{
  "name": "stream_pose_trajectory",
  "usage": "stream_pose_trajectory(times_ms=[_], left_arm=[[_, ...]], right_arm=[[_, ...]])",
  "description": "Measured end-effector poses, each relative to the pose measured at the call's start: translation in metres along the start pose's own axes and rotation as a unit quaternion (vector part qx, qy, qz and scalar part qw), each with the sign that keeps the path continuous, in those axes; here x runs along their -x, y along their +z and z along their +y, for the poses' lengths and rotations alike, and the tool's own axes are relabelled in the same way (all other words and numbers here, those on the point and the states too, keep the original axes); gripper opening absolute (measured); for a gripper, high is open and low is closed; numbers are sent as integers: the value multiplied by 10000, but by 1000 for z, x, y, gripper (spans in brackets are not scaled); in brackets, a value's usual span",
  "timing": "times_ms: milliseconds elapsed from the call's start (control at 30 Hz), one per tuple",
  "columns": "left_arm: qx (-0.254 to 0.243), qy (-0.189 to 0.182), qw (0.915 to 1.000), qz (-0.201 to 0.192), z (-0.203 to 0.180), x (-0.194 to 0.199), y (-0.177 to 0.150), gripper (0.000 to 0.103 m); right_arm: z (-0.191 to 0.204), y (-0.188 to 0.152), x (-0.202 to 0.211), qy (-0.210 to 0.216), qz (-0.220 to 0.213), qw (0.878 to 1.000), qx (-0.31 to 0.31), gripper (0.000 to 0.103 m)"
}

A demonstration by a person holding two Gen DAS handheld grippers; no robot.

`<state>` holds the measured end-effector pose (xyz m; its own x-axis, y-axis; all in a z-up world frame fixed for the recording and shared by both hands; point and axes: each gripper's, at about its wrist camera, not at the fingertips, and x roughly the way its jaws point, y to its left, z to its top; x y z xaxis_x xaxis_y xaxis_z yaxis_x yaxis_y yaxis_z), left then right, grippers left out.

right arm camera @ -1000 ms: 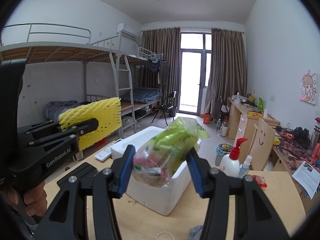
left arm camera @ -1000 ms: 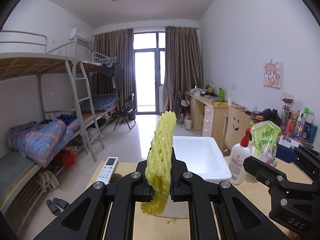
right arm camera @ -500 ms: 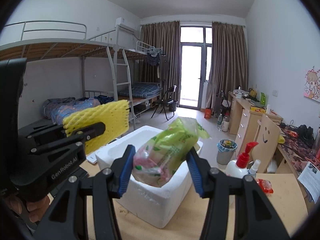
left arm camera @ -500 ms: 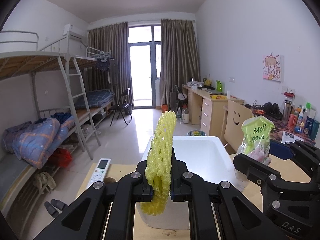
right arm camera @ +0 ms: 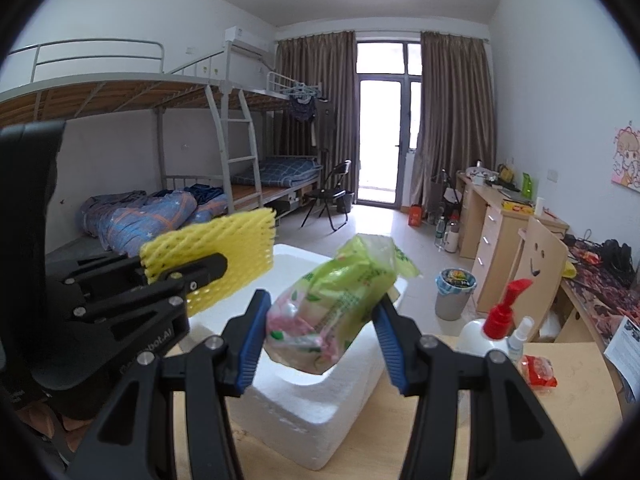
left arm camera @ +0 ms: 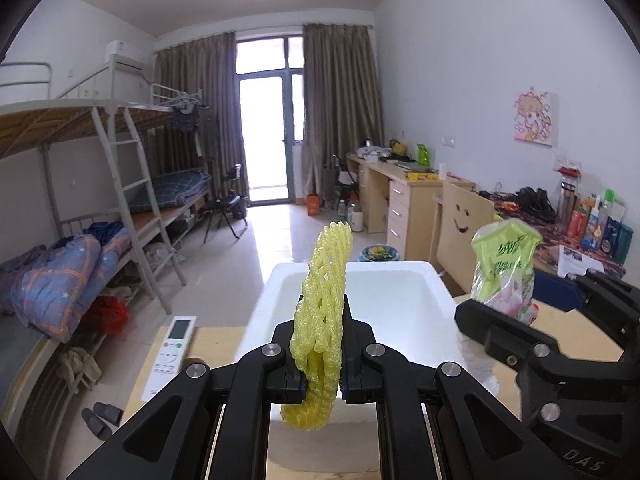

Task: Organize soft objects
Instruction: 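Open the left tool to drop the yellow net into the foam box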

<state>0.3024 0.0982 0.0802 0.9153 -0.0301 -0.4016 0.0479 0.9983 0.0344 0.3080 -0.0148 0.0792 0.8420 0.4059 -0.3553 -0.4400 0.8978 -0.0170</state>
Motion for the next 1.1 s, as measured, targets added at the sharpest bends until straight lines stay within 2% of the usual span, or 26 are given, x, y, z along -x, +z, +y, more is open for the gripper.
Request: stream_pose_trajectory(times_ms=[233, 400, 467, 500, 600, 633, 700, 833, 900, 967, 1000, 1033, 1100], left_arm=[[-77, -360, 9993, 93, -18, -14, 4, 11], [-28, -388, 9990, 220, -19, -26, 5, 12], [12, -377, 9989, 266, -20, -32, 6, 15], [34, -352, 9989, 307, -19, -36, 5, 21], [118, -179, 9990, 395, -13, -42, 2, 54], [149, -125, 9991, 378, -12, -44, 2, 60], [210, -45, 9993, 303, -11, -44, 1, 63], [270, -126, 9989, 365, -10, -47, 0, 77], [300, -190, 9988, 337, -8, -45, 0, 77], [297, -220, 9989, 304, -9, -42, 1, 84], [312, -248, 9988, 288, -9, -40, 2, 92], [322, -233, 9988, 281, -8, -38, 2, 96], [407, -270, 9986, 219, -6, -32, 2, 96]], right_arm=[[-16, 3, 14, -318, -53, 9994, -96, 57], [-25, 1, 18, -462, -32, 9988, -177, 57], [-25, 1, 19, -489, -37, 9987, -169, 57], [-25, 1, 19, -506, -43, 9986, -172, 57], [-27, 2, 20, -546, -49, 9983, -195, 57], [-26, 2, 19, -560, -50, 9982, -202, 57], [-26, 1, 20, -577, -64, 9981, -223, 57], [-25, -1, 18, -601, -41, 9979, -244, 57], [-25, 0, 17, -608, -50, 9978, -245, 57], [-26, 0, 18, -595, -64, 9979, -248, 57], [-25, -1, 17, -592, -67, 9979, -248, 57], [-26, -1, 16, -594, -65, 9979, -238, 57], [-26, -2, 16, -583, -61, 9981, -212, 57]])
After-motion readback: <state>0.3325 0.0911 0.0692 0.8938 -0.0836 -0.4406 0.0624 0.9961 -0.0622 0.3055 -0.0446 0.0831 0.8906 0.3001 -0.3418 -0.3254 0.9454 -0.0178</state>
